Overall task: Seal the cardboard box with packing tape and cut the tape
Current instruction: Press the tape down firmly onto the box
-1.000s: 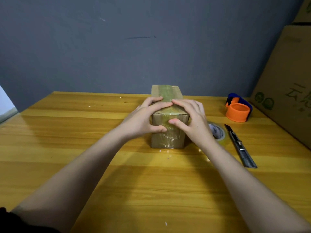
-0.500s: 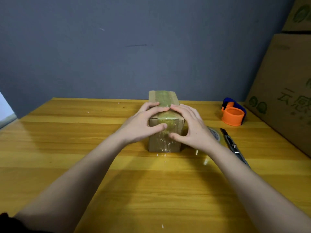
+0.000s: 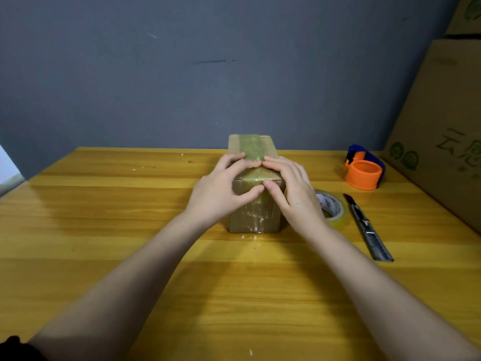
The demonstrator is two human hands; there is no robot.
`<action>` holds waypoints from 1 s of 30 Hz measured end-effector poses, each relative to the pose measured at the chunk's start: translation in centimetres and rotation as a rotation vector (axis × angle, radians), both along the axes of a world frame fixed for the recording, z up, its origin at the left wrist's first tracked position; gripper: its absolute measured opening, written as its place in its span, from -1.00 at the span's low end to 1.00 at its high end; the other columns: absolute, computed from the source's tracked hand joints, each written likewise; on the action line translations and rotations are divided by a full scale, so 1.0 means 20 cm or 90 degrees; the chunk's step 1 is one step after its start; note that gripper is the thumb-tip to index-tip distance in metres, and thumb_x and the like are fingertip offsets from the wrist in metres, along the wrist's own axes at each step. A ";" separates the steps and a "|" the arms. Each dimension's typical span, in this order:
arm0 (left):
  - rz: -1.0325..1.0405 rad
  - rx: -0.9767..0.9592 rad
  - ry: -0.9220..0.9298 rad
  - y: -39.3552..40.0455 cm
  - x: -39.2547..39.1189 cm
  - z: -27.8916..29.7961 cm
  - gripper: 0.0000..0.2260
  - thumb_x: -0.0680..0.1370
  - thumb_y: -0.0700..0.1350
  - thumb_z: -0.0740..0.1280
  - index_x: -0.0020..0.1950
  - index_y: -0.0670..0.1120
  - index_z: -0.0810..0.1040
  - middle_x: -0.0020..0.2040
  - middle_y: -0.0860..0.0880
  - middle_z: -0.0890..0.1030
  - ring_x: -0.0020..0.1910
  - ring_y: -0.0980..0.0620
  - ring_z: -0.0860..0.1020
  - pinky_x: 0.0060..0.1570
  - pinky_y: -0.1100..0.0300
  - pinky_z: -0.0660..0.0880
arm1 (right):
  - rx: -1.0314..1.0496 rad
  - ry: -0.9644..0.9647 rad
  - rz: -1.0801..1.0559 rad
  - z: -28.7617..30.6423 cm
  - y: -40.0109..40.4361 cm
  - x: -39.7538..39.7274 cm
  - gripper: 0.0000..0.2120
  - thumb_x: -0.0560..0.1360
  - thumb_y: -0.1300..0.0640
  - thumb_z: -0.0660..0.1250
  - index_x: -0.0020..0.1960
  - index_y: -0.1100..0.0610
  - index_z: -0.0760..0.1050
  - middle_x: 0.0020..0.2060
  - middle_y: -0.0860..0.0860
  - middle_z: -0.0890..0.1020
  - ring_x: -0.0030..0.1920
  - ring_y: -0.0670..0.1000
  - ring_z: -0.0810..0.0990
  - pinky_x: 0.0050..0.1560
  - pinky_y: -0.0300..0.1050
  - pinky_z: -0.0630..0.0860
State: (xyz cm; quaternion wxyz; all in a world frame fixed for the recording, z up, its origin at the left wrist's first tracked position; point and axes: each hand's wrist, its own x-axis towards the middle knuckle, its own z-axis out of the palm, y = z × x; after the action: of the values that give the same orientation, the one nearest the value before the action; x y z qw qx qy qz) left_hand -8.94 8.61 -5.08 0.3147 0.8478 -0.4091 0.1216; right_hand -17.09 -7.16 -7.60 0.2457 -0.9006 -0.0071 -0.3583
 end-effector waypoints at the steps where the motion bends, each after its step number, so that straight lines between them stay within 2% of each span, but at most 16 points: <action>1: -0.003 0.003 -0.006 0.00 0.00 0.00 -0.56 0.42 0.26 0.30 0.29 0.31 0.36 0.39 0.22 0.30 0.25 0.17 0.46 0.02 0.15 0.47 | -0.005 0.008 0.003 0.00 0.00 0.00 -0.56 0.55 -0.13 0.11 0.37 0.02 0.36 0.36 -0.09 0.43 0.42 -0.04 0.26 0.40 -0.18 0.17; 6: -0.004 0.019 -0.021 0.01 0.00 -0.01 -0.48 0.37 0.24 0.35 0.31 0.32 0.33 0.40 0.22 0.28 0.26 0.15 0.46 0.03 0.09 0.52 | -0.028 0.031 0.023 -0.01 -0.04 -0.02 -0.53 0.54 -0.10 0.19 0.40 0.02 0.32 0.40 -0.11 0.37 0.47 -0.06 0.20 0.44 -0.21 0.10; 11: 0.006 0.074 -0.062 0.01 0.00 0.00 -0.38 0.34 0.25 0.40 0.35 0.29 0.27 0.42 0.16 0.26 0.20 0.04 0.53 -0.04 0.04 0.55 | -0.073 0.075 0.032 0.00 -0.06 -0.03 -0.44 0.51 -0.10 0.27 0.45 -0.02 0.22 0.45 -0.13 0.28 0.51 -0.07 0.12 0.45 -0.22 0.03; 13: 0.006 0.096 -0.071 0.01 0.01 0.00 -0.34 0.32 0.24 0.42 0.37 0.27 0.25 0.42 0.14 0.26 0.20 0.01 0.53 -0.05 0.04 0.55 | -0.089 0.093 0.029 0.00 -0.07 -0.04 -0.38 0.48 -0.10 0.31 0.47 -0.03 0.18 0.47 -0.14 0.25 0.52 -0.07 0.08 0.47 -0.17 0.04; 17: -0.010 0.126 -0.069 0.02 0.02 0.01 -0.26 0.28 0.21 0.47 0.39 0.25 0.21 0.44 0.12 0.22 0.24 -0.02 0.50 -0.01 0.01 0.52 | -0.106 0.124 0.019 0.01 -0.07 -0.04 -0.28 0.42 -0.09 0.40 0.48 -0.08 0.14 0.48 -0.17 0.21 0.53 -0.08 0.05 0.49 0.06 0.13; 19: -0.032 0.139 -0.062 0.03 0.03 0.02 -0.23 0.28 0.22 0.46 0.41 0.22 0.19 0.45 0.11 0.21 0.32 0.02 0.44 0.08 0.00 0.51 | -0.085 0.129 0.026 0.02 -0.06 -0.04 -0.25 0.38 -0.08 0.45 0.46 -0.09 0.17 0.47 -0.18 0.23 0.52 -0.10 0.07 0.49 -0.01 0.12; 21: -0.061 0.116 -0.009 0.05 0.04 0.03 -0.25 0.30 0.31 0.37 0.42 0.19 0.20 0.47 0.15 0.20 0.41 0.09 0.33 0.25 -0.03 0.44 | -0.009 0.101 0.054 0.02 -0.04 -0.04 -0.33 0.39 -0.08 0.44 0.42 -0.04 0.25 0.42 -0.17 0.30 0.47 -0.14 0.15 0.46 -0.17 0.11; 23: -0.089 0.070 0.037 0.07 0.06 0.04 -0.33 0.33 0.36 0.23 0.41 0.21 0.27 0.47 0.19 0.23 0.43 0.15 0.28 0.34 -0.04 0.36 | 0.073 0.047 0.057 0.03 0.01 -0.03 -0.51 0.46 -0.10 0.31 0.34 0.00 0.35 0.34 -0.16 0.38 0.39 -0.14 0.28 0.39 -0.20 0.20; 26: -0.096 -0.002 0.081 0.07 0.09 0.04 -0.44 0.37 0.37 0.15 0.33 0.23 0.40 0.42 0.21 0.34 0.40 0.21 0.30 0.37 -0.02 0.33 | 0.092 -0.013 -0.001 0.02 0.06 -0.01 -0.60 0.49 -0.17 0.17 0.22 0.02 0.43 0.24 -0.15 0.48 0.28 -0.09 0.39 0.30 -0.17 0.30; 30: -0.063 -0.024 0.061 0.06 0.06 0.01 -0.46 0.38 0.39 0.12 0.31 0.26 0.41 0.40 0.26 0.34 0.38 0.24 0.33 0.29 -0.03 0.41 | 0.079 -0.043 -0.025 0.00 0.07 0.01 -0.61 0.50 -0.17 0.18 0.19 0.04 0.45 0.22 -0.12 0.50 0.24 -0.04 0.42 0.28 -0.04 0.36</action>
State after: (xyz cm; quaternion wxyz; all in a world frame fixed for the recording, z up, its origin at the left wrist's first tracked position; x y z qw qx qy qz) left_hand -7.71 9.72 -4.84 0.3556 0.8253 -0.4326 0.0727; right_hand -16.87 -5.79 -7.61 0.2936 -0.8711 0.0245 -0.3929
